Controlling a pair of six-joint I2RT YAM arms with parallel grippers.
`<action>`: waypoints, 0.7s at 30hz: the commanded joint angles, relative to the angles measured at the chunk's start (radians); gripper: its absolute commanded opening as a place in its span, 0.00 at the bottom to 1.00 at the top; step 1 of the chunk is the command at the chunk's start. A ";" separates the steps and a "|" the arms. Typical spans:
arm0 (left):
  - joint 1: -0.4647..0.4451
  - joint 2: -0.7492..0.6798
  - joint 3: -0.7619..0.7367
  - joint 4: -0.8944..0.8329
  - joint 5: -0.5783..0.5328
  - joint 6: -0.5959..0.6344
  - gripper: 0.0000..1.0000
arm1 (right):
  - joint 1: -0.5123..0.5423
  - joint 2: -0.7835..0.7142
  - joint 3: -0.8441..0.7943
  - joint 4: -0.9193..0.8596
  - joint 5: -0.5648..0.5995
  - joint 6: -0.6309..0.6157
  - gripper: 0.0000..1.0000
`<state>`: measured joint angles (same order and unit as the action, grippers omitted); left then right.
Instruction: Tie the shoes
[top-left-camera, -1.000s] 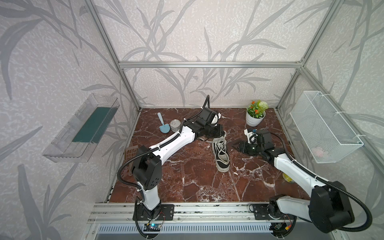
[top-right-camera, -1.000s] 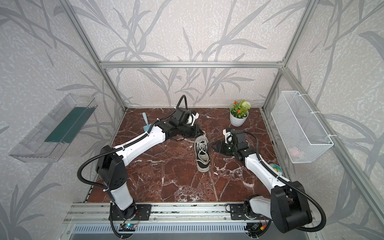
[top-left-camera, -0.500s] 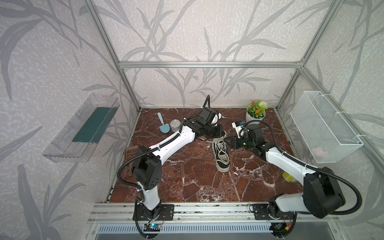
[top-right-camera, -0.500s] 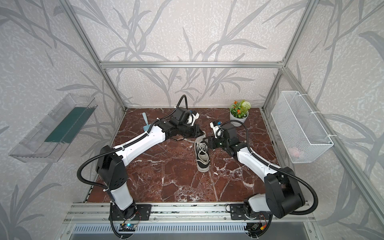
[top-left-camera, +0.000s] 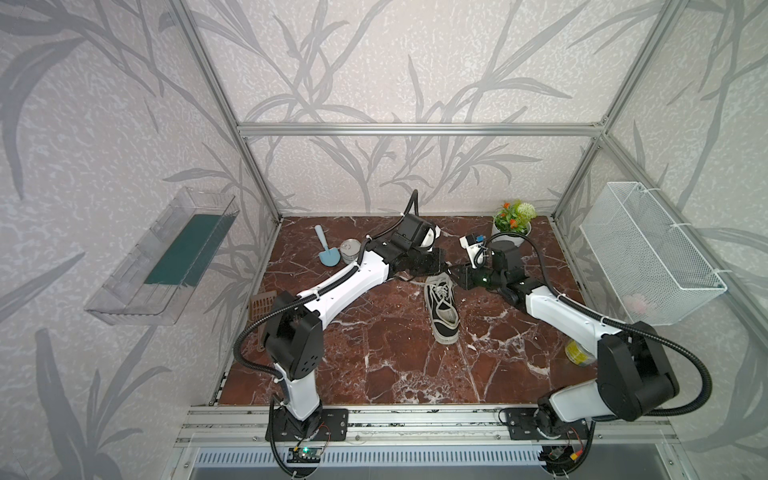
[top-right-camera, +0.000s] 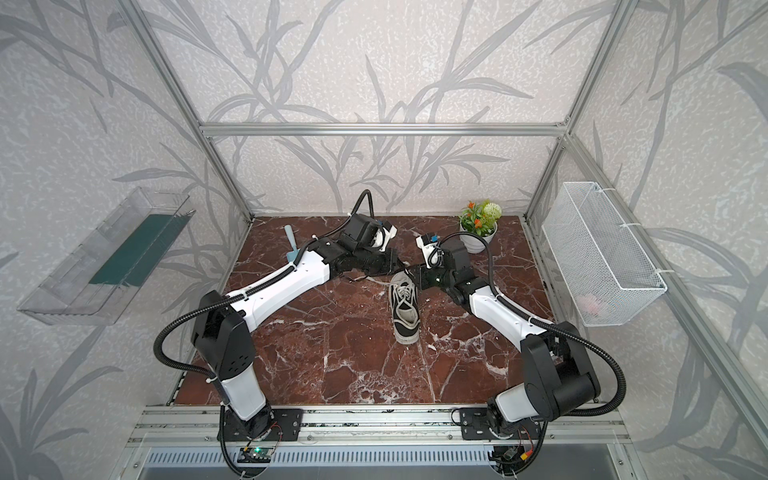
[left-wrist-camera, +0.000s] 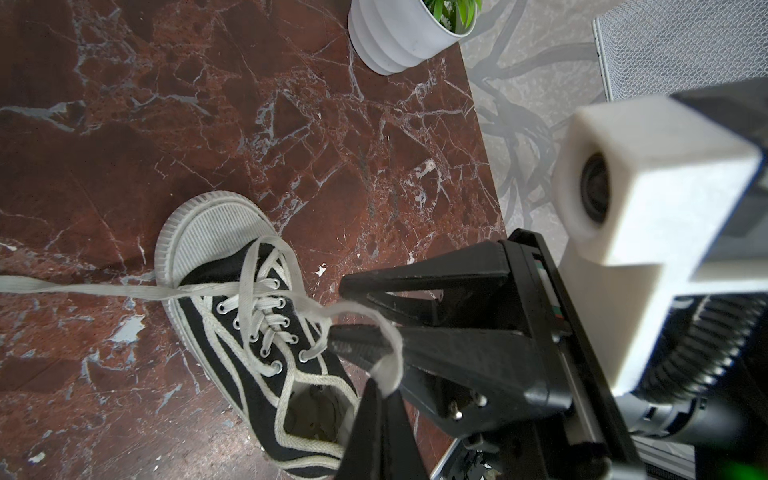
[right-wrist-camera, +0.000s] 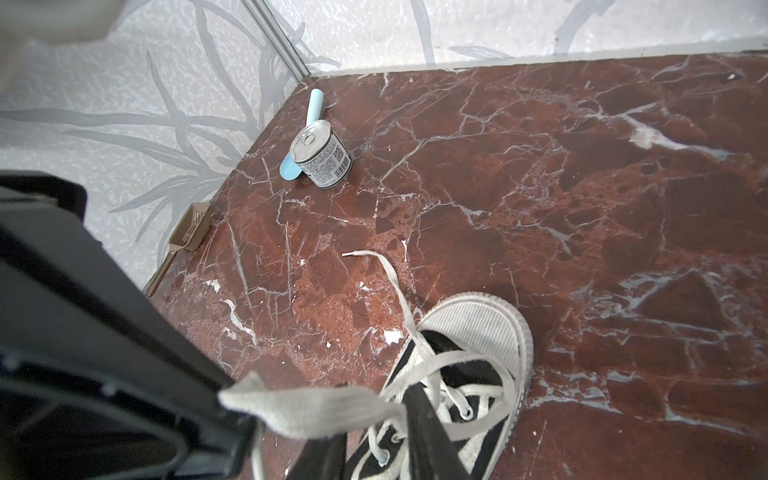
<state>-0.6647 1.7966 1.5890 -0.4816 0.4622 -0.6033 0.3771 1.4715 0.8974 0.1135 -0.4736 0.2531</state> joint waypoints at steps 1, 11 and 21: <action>0.000 -0.028 0.025 -0.023 0.003 0.009 0.00 | 0.002 0.019 0.034 0.022 -0.022 -0.015 0.18; 0.033 -0.028 0.003 -0.050 -0.024 0.042 0.14 | 0.003 -0.028 -0.002 0.016 0.001 -0.013 0.04; 0.133 0.018 -0.063 -0.126 -0.103 0.215 0.35 | 0.003 -0.069 -0.044 0.011 0.011 -0.013 0.02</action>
<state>-0.5556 1.8011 1.5394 -0.5499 0.3950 -0.4629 0.3771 1.4300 0.8677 0.1158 -0.4686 0.2493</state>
